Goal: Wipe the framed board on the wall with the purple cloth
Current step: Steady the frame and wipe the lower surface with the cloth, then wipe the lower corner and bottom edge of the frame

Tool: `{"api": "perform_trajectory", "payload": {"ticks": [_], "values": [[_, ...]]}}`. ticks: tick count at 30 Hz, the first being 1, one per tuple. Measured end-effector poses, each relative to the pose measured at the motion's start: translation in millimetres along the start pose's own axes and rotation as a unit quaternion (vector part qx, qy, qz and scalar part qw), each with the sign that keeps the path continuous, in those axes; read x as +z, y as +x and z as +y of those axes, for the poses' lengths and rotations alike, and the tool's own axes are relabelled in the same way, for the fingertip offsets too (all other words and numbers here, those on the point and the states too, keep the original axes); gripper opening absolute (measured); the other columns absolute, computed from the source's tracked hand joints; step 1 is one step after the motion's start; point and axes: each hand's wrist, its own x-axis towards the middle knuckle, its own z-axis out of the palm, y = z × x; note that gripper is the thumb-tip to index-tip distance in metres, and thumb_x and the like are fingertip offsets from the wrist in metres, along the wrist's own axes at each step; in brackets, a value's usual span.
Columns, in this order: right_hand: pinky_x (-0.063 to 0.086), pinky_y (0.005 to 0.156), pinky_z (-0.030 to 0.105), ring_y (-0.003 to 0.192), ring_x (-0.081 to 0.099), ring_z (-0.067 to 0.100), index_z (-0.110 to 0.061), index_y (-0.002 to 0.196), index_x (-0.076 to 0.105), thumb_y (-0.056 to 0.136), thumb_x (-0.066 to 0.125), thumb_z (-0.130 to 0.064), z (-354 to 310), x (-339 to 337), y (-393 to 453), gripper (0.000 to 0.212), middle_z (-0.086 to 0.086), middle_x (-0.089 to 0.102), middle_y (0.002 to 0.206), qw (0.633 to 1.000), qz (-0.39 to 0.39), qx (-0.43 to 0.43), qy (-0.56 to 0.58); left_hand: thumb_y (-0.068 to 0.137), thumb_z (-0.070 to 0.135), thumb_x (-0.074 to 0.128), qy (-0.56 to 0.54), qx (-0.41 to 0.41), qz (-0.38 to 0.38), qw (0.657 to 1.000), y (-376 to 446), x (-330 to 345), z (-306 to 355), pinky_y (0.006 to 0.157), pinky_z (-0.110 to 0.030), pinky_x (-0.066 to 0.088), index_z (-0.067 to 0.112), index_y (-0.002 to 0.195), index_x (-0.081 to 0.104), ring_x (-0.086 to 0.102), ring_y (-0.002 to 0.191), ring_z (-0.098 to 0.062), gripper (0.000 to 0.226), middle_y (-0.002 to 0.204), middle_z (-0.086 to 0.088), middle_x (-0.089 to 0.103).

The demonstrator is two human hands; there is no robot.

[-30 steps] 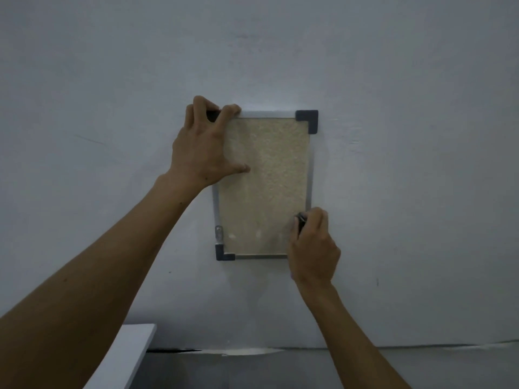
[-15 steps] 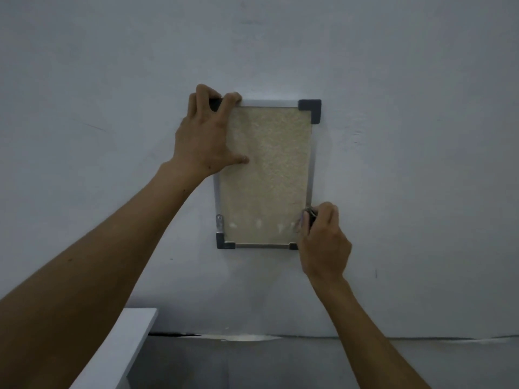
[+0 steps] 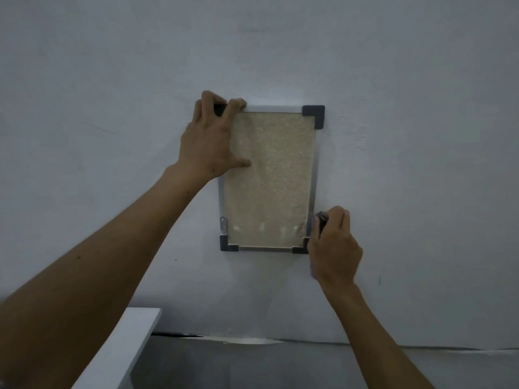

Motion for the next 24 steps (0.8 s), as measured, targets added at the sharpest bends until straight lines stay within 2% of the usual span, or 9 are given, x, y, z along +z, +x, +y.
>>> {"api": "perform_trajectory", "payload": {"ticks": [5,7,11,13,15,18,20,22,24], "values": [[0.034,0.05,0.019,0.066,0.052,0.012,-0.014,0.097,0.047,0.1,0.059,-0.029,-1.9,-20.5,13.9,0.019,-0.001,0.054,0.093,0.989,-0.035,-0.017,0.146,0.057,0.051,0.09,-0.014,-0.004,-0.013,1.0,-6.4,-1.3,0.8,0.084,-0.045,0.054,0.028,0.146,0.034,0.034,0.131,-0.028,0.107,0.142,-0.011,0.029],[0.04,0.054,0.015,0.071,0.056,0.007,-0.018,0.097,0.048,0.099,0.059,-0.032,-5.4,-26.4,16.6,0.018,-0.008,0.057,0.09,0.965,-0.08,0.025,0.25,0.064,0.048,0.087,-0.009,0.0,-0.02,1.0,-8.6,-2.5,0.0,0.096,-0.049,0.05,0.028,0.15,0.03,0.032,0.135,-0.029,0.105,0.147,-0.011,0.026],[0.054,0.058,0.023,0.071,0.066,0.011,-0.017,0.097,0.058,0.095,0.065,-0.039,-11.9,-37.4,24.0,0.022,-0.007,0.068,0.083,0.836,-0.219,0.234,0.446,0.076,0.051,0.077,0.004,-0.013,-0.069,0.998,-25.0,-9.5,7.1,0.118,-0.048,0.027,0.026,0.158,0.014,0.013,0.15,-0.029,0.106,0.162,-0.009,0.01],[0.057,0.067,0.038,0.073,0.066,0.021,-0.011,0.097,0.061,0.094,0.068,-0.037,-14.6,-38.2,24.9,0.027,0.006,0.069,0.086,0.75,-0.264,0.34,0.502,0.08,0.046,0.076,-0.055,-0.019,-0.079,0.995,-44.8,-10.6,17.2,0.112,-0.042,0.037,0.021,0.154,0.029,0.03,0.142,-0.026,0.091,0.156,-0.008,0.024],[0.058,0.071,0.043,0.075,0.066,0.026,-0.005,0.101,0.064,0.094,0.069,-0.034,-18.0,-39.1,23.8,0.03,0.013,0.07,0.086,0.688,-0.285,0.397,0.535,0.086,0.04,0.073,-0.141,-0.019,-0.102,0.985,-70.0,-9.6,30.4,0.1,-0.033,0.05,0.018,0.135,0.056,0.055,0.118,-0.016,0.057,0.133,-0.002,0.053],[0.058,0.072,0.037,0.083,0.07,0.023,-0.004,0.111,0.067,0.094,0.069,-0.032,-26.0,-38.7,19.5,0.033,0.012,0.073,0.093,0.645,-0.3,0.418,0.565,0.09,0.039,0.069,-0.269,-0.039,-0.156,0.95,-109.2,-1.9,53.8,0.078,-0.028,0.058,0.023,0.101,0.074,0.067,0.08,-0.001,0.021,0.089,0.012,0.072],[0.059,0.076,0.039,0.089,0.07,0.026,-0.002,0.116,0.063,0.095,0.067,-0.028,-32.6,-37.9,16.8,0.033,0.015,0.072,0.1,0.632,-0.3,0.427,0.573,0.089,0.053,0.063,-0.33,-0.082,-0.182,0.923,-130.1,6.4,67.4,0.073,-0.028,0.059,0.028,0.098,0.073,0.068,0.076,0.001,0.028,0.084,0.014,0.072],[0.06,0.077,0.042,0.089,0.07,0.028,0.001,0.118,0.061,0.096,0.066,-0.023,-38.5,-37.8,16.3,0.032,0.017,0.071,0.1,0.614,-0.286,0.444,0.587,0.074,0.078,0.061,-0.397,-0.175,-0.249,0.866,-145.9,14.8,75.4,0.07,-0.026,0.06,0.034,0.103,0.066,0.069,0.08,0.001,0.053,0.09,0.014,0.071],[0.061,0.074,0.042,0.091,0.07,0.029,0.001,0.119,0.061,0.097,0.065,-0.02,-41.9,-39.3,15.6,0.031,0.019,0.071,0.104,0.6,-0.274,0.462,0.593,0.06,0.084,0.067,-0.409,-0.226,-0.329,0.821,-157.1,22.8,75.8,0.067,-0.019,0.058,0.038,0.106,0.058,0.068,0.082,0.001,0.065,0.095,0.015,0.069]]}}
